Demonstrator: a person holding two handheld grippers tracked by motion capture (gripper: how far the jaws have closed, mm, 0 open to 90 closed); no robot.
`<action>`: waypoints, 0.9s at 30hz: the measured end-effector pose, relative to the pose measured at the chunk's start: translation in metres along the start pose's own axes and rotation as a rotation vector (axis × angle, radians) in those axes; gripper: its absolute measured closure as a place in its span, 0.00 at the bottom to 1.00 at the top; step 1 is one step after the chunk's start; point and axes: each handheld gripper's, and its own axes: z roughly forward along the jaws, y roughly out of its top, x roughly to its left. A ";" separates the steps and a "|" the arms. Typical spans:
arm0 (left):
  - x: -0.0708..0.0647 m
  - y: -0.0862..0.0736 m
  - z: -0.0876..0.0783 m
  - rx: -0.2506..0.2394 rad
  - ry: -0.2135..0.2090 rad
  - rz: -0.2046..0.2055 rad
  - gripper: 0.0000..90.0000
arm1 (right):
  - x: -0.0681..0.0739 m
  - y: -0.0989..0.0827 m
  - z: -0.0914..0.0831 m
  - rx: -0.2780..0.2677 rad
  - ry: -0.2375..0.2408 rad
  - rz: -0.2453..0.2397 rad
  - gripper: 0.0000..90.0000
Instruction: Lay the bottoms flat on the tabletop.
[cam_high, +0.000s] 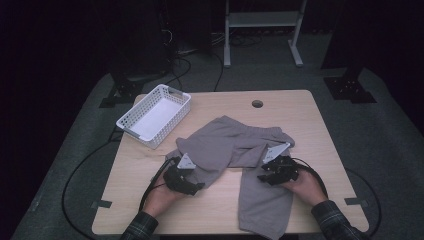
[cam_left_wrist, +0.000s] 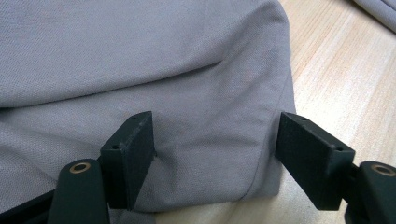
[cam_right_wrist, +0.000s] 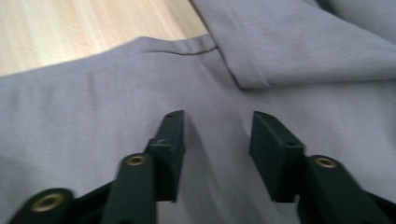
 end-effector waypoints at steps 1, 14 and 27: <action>0.000 0.000 0.000 0.001 0.001 0.000 0.31 | -0.001 -0.001 0.001 -0.008 0.036 0.019 0.70; 0.000 0.000 0.000 0.001 0.001 -0.001 0.31 | 0.007 0.001 0.001 -0.003 0.085 0.019 0.98; 0.000 0.000 0.000 0.002 -0.002 -0.002 0.31 | 0.042 -0.006 -0.020 -0.025 0.217 -0.024 0.99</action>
